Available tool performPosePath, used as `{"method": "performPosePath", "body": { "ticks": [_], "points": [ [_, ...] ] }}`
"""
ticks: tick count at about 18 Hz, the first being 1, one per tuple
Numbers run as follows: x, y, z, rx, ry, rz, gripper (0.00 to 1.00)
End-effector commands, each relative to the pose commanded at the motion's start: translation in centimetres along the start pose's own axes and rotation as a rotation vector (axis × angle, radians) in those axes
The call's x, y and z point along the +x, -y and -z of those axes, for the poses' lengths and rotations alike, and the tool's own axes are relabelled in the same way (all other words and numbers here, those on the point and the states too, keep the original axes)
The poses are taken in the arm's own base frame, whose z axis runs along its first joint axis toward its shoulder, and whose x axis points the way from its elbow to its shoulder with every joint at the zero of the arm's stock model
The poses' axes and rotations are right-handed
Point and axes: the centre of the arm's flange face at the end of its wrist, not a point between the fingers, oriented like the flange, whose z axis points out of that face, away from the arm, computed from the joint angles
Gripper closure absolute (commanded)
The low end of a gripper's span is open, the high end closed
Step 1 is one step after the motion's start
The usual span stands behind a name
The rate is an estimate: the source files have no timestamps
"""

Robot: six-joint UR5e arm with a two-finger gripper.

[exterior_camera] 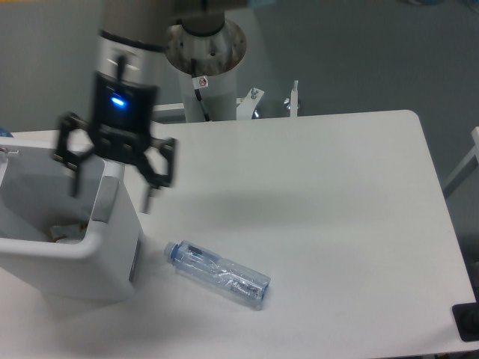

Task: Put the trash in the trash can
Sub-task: 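Open the gripper to drop the paper into the bin, then move the gripper over the clear water bottle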

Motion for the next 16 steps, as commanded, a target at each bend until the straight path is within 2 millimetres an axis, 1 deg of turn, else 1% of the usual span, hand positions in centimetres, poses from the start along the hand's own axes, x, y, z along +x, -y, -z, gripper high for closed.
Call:
{"method": "performPosePath", "body": {
  "ticks": [2, 3, 5, 6, 9, 13, 16],
  "points": [
    [-3.2, -0.6, -1.8, -0.046, 0.063, 0.046, 0.00],
    [-4.2, -1.0, -3.2, -0.073, 0.075, 0.067, 0.00],
    [-6.4, -1.6, -5.0, -0.104, 0.086, 0.122, 0.00],
    [-7.0, -1.8, -5.9, -0.117, 0.085, 0.141, 0.00],
    [-7.9, -2.1, -7.9, -0.144, 0.090, 0.236, 0.00],
    [-9.4, -3.8, -11.4, -0.215, 0.169, 0.334, 0.00],
    [-9.8, -4.6, -13.3, -0.244, 0.189, 0.398, 0.00]
  ]
}}
